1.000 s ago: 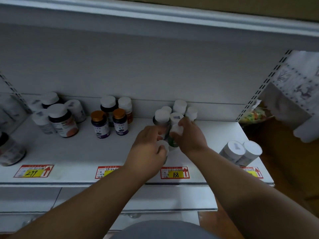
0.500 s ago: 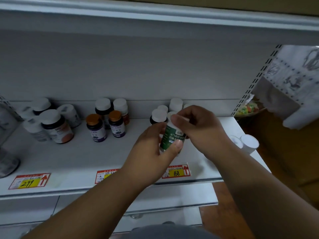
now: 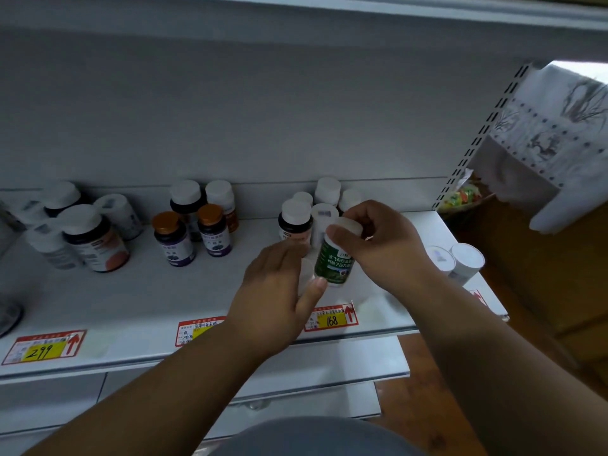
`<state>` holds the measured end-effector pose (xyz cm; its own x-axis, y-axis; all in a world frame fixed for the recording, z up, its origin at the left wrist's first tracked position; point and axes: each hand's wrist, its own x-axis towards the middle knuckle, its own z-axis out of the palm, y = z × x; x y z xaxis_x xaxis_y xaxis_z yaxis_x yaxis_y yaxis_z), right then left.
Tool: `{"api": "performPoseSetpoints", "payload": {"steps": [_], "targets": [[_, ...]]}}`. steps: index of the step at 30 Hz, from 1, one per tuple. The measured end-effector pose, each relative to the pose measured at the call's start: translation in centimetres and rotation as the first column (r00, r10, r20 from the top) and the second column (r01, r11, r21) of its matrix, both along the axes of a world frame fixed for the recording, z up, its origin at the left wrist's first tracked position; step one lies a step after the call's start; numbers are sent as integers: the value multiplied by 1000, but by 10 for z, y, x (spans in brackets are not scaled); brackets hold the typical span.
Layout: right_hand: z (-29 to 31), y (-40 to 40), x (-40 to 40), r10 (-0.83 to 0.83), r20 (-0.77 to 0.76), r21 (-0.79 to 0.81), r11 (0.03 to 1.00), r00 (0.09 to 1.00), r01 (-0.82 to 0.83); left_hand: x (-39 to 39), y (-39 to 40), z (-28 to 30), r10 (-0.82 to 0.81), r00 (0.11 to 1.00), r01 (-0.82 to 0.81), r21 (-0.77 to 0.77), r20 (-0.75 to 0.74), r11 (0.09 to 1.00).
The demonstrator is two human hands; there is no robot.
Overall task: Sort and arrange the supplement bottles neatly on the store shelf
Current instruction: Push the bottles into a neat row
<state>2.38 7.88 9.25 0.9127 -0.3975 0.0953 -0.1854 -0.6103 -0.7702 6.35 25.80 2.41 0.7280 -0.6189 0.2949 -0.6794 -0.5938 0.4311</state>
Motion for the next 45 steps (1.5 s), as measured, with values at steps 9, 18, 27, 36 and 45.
{"api": "performPoseSetpoints", "payload": {"steps": [9, 18, 27, 36, 45], "targets": [[-59, -4, 15, 67, -165, -168, 981, 984, -95, 3, -2, -26, -103, 986, 78, 178, 133, 981], [-75, -2, 8, 126, -112, -130, 982, 986, -140, 16, 2, -35, -129, 979, 110, 124, 161, 986], [-77, -6, 5, 171, -96, -168, 968, 981, -185, 18, 2, -36, -122, 985, 113, 75, 122, 991], [-59, -30, 54, 34, -58, -231, 972, 998, -46, 21, -6, -16, -7, 995, 15, -80, 102, 997], [-74, -32, 95, 69, -149, -280, 954, 986, -109, 38, -34, -6, -3, 999, -4, -135, -47, 991]]}}
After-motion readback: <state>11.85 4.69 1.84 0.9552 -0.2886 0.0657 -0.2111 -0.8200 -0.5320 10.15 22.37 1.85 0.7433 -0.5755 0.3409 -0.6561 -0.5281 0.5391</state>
